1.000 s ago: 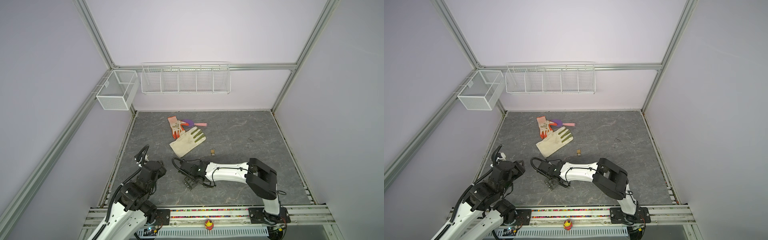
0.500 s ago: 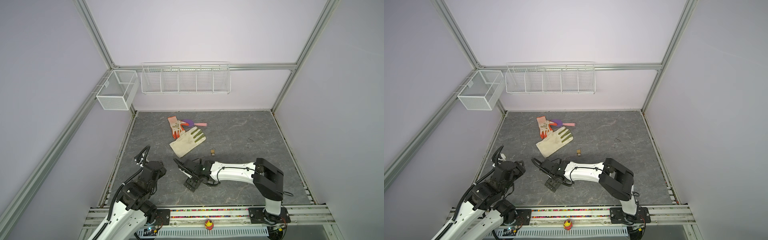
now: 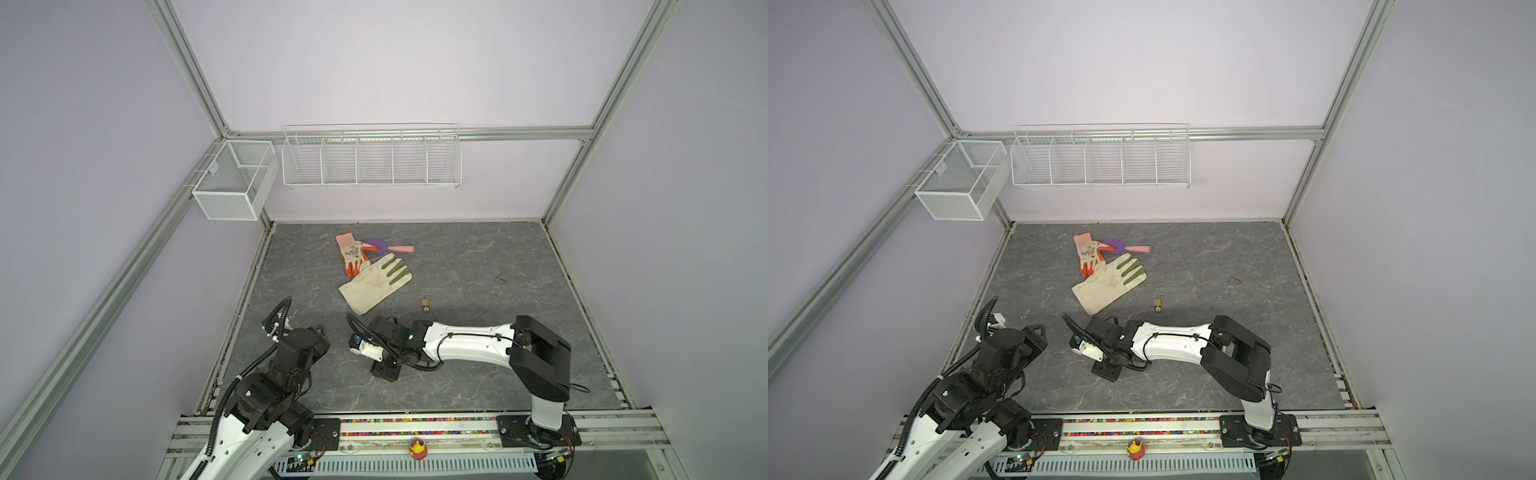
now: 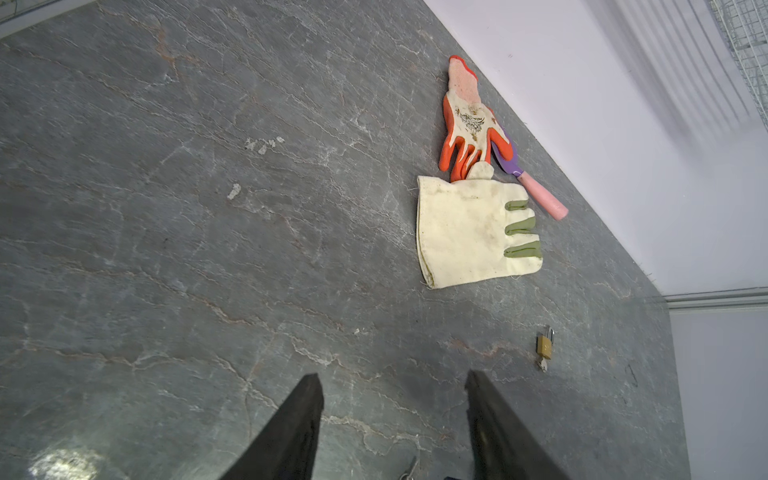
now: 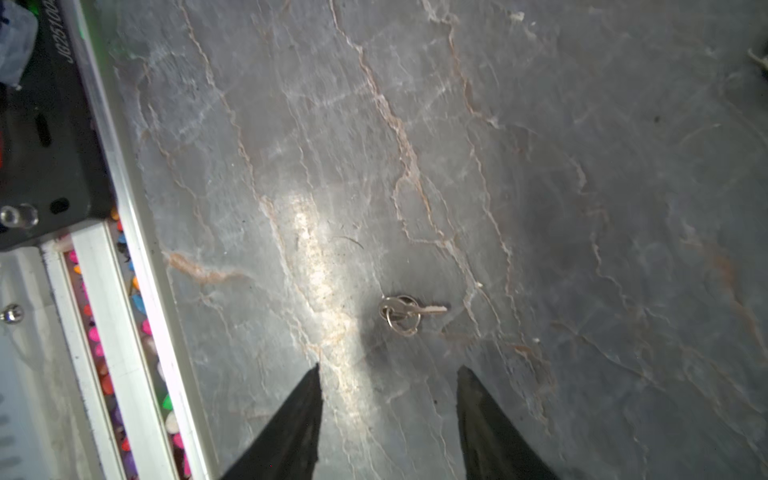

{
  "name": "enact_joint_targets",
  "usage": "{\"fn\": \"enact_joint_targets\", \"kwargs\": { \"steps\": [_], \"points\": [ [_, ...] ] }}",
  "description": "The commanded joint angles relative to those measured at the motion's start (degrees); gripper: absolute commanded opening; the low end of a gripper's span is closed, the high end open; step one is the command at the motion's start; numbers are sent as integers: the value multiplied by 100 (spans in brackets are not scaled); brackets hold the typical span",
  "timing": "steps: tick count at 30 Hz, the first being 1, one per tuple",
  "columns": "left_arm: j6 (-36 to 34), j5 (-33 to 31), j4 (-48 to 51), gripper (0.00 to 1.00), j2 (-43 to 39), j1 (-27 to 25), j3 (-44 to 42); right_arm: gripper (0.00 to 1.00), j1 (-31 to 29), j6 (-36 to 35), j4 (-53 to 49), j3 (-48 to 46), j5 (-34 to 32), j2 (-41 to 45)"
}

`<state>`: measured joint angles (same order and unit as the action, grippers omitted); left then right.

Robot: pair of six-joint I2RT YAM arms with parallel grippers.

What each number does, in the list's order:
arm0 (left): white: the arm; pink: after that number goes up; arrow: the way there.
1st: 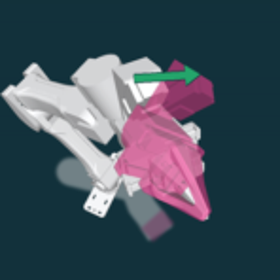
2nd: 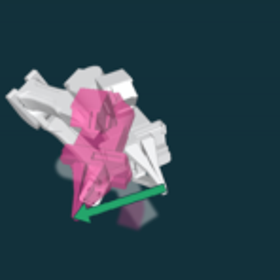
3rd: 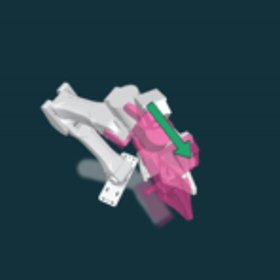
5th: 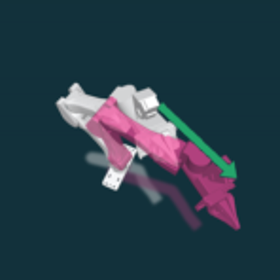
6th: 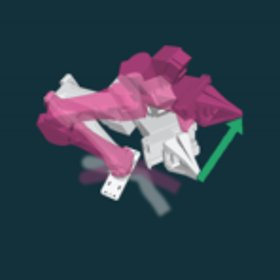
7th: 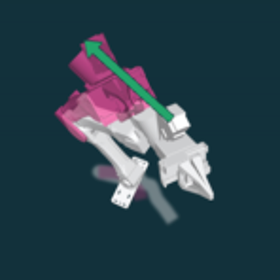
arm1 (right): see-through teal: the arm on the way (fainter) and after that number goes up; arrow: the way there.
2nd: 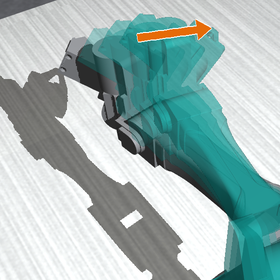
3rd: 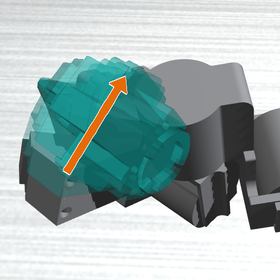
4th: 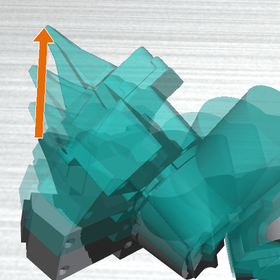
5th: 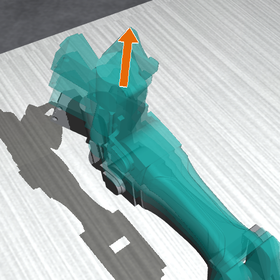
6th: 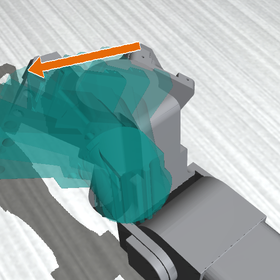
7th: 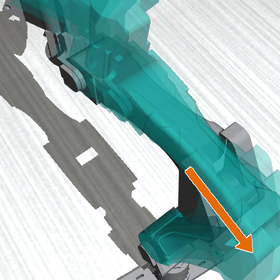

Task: Unlock with the key
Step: 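Lower the open right gripper around the loose silver key's ring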

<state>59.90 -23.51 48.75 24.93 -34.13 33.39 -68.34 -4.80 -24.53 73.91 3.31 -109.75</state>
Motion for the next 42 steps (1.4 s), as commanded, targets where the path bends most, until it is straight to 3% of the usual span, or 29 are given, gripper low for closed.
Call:
{"fn": "enact_joint_targets", "kwargs": {
  "steps": [1,10,21,27,42],
  "points": [
    [171,-1,221,56,-53,18,-93,49,21,-369,5,102,183,-132],
    [171,-44,358,56,-74,14,-97,44,22,-461,19,345,410,-438],
    [171,2,232,56,-30,19,-218,51,-116,592,257,317,-665,-533],
    [338,-12,179,56,55,20,-201,52,-156,1059,282,241,-916,-555],
    [464,52,115,56,68,20,-278,58,-84,835,113,-102,-1333,-500]
  ]
}}
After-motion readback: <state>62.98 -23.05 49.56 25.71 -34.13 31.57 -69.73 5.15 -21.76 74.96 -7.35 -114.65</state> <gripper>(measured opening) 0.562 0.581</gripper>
